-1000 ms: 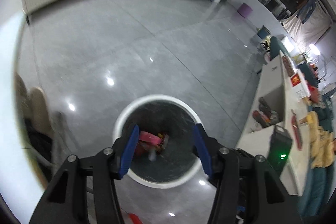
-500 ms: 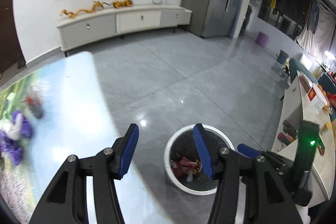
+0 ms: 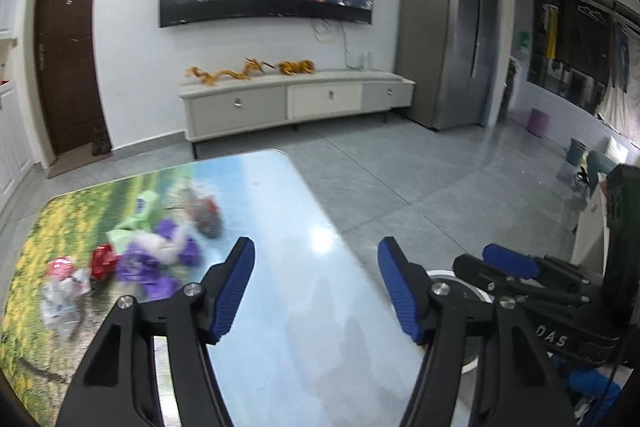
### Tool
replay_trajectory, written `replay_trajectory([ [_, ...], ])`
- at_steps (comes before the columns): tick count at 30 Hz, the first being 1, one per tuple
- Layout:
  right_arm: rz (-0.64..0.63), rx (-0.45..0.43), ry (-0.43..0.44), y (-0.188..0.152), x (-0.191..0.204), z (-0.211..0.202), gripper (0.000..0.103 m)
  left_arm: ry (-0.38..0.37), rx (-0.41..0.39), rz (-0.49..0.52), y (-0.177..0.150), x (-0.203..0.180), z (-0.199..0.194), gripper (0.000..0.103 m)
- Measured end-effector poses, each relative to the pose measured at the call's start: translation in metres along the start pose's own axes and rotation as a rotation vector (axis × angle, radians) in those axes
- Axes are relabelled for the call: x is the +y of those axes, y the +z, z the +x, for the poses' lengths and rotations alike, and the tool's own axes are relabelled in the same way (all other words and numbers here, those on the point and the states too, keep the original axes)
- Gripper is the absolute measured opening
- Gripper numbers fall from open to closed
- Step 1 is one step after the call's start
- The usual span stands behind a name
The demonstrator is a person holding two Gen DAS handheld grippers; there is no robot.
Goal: Collect trash
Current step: 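Move both open tools back over the table of trash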
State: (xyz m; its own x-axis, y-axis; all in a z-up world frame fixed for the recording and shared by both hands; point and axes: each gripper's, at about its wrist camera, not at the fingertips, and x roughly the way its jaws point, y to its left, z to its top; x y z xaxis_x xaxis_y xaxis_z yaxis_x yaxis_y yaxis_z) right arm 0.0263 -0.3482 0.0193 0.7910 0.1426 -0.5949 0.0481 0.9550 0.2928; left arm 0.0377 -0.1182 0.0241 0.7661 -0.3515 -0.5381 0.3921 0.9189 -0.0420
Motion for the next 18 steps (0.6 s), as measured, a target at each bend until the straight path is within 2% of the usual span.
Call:
replay_trajectory([
  [7, -0.082, -0.026, 0.043, 0.001, 0.047, -0.005, 0.051, 0.058, -0.029, -0.044, -0.008, 0.038, -0.027, 0.063],
  [18, -0.161, -0.04, 0.083, 0.001, 0.099, -0.014, 0.051, 0.084, -0.058, -0.106, -0.015, 0.075, -0.052, 0.064],
])
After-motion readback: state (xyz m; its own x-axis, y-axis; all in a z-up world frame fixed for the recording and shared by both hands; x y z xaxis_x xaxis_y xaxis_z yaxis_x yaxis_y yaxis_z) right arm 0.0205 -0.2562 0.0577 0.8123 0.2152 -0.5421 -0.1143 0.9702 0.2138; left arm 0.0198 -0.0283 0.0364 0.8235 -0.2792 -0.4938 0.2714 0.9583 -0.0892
